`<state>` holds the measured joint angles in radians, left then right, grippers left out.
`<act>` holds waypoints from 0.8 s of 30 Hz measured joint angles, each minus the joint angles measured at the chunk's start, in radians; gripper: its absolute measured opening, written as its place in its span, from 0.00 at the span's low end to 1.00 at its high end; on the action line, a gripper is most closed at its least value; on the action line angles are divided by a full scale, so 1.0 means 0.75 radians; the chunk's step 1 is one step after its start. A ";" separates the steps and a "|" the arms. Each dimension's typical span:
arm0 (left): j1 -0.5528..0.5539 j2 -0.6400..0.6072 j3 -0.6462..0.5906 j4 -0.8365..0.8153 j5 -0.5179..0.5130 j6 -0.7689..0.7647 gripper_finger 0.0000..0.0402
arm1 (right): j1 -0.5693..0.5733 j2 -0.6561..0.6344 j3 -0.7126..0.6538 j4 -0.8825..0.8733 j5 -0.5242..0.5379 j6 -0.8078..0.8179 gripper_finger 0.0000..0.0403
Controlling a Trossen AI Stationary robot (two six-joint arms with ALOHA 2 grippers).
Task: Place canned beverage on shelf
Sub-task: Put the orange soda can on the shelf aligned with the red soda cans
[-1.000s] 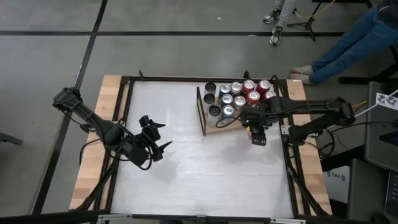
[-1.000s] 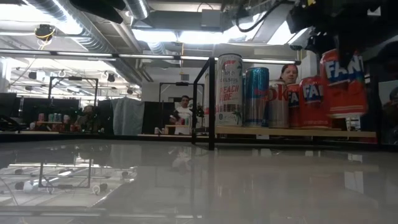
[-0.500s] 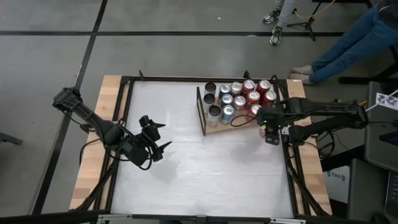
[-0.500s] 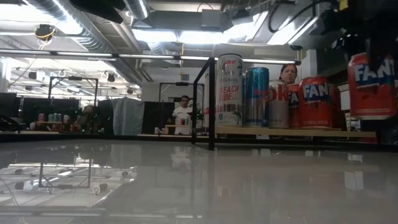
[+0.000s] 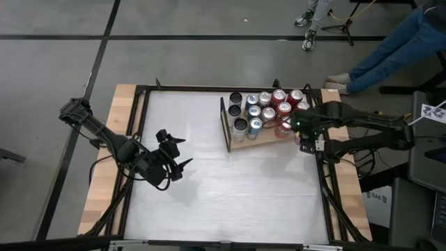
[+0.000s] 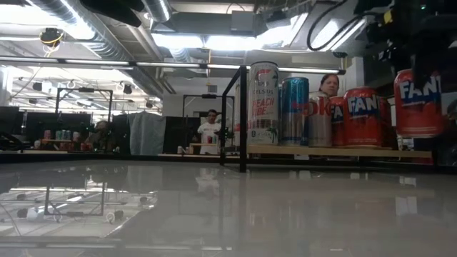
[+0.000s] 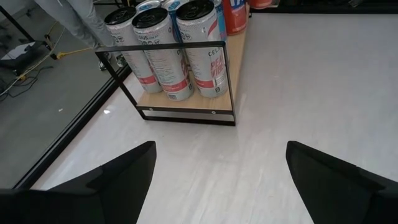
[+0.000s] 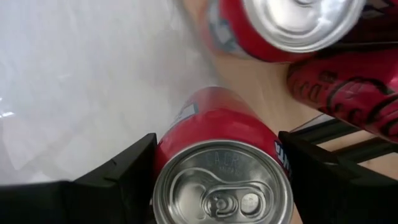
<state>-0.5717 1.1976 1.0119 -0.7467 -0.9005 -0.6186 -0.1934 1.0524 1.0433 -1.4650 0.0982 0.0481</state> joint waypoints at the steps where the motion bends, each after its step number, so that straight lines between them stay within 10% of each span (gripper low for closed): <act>1: 0.000 0.000 0.000 0.000 0.000 0.000 0.87 | -0.027 0.001 0.000 0.001 0.000 -0.029 0.70; 24: 0.000 0.000 0.000 0.000 0.000 -0.004 0.87 | -0.494 0.002 0.000 0.117 -0.077 -0.497 0.70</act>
<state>-0.5719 1.1976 1.0119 -0.7467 -0.9005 -0.6216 -0.5638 1.0538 1.0435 -1.3771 0.0404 -0.3247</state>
